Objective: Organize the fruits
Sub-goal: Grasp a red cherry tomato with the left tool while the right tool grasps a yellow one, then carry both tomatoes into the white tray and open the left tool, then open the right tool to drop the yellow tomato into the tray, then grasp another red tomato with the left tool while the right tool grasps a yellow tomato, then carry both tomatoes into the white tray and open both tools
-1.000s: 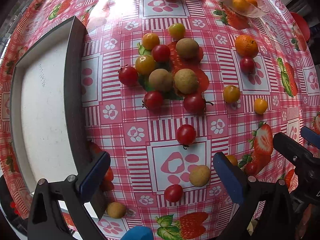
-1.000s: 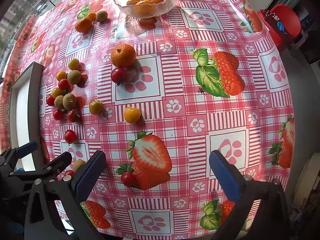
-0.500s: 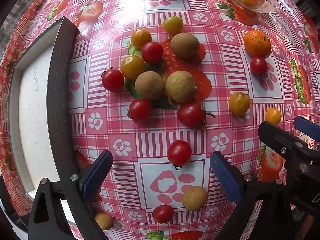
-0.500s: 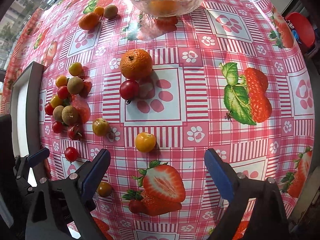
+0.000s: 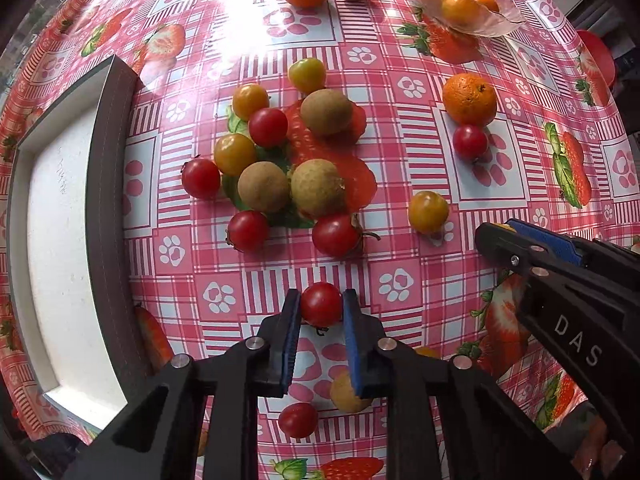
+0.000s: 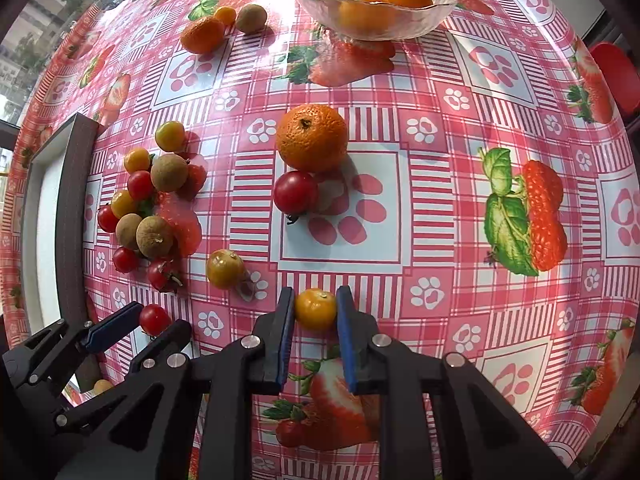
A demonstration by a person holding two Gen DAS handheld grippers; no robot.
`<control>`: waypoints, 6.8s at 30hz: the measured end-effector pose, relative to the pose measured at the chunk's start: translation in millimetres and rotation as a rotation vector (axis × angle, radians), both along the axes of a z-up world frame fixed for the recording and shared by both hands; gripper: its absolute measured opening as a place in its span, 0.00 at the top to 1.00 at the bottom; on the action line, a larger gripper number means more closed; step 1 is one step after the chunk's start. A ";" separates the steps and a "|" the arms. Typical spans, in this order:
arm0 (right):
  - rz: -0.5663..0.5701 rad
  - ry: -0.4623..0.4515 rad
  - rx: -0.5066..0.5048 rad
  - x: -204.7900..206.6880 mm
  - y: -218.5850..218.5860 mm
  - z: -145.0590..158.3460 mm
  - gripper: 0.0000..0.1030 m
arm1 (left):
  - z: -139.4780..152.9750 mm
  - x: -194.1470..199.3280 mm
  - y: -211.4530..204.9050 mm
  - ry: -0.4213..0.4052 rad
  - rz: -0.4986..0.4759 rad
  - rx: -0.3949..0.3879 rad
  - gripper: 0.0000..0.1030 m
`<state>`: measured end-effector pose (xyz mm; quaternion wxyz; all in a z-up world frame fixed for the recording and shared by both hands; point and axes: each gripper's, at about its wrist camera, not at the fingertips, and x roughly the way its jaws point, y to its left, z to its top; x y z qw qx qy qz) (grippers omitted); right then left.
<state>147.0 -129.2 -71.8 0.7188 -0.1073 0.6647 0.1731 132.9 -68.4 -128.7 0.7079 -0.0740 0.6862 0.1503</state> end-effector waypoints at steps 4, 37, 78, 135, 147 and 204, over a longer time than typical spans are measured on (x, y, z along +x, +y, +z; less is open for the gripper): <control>-0.021 0.023 0.034 -0.5 -7.3 1.2 0.79 | 7.5 -2.7 3.0 -0.024 -0.005 -0.072 0.79; 0.256 0.131 0.244 -123.0 131.3 85.4 0.79 | 87.1 -152.6 180.4 -0.099 0.203 0.056 0.79; 0.305 0.146 0.170 -140.6 143.8 74.7 0.18 | 95.0 -207.4 141.6 0.046 0.171 0.033 0.11; 0.139 0.061 0.063 -33.5 18.6 20.3 0.58 | 31.6 -6.2 41.5 -0.056 -0.155 -0.016 0.44; 0.081 0.073 0.107 -32.6 15.0 22.4 0.78 | 44.4 1.4 45.0 -0.100 -0.106 -0.109 0.78; 0.358 0.155 0.102 -132.6 220.2 26.7 0.77 | 51.6 -139.7 219.2 -0.103 0.143 -0.014 0.78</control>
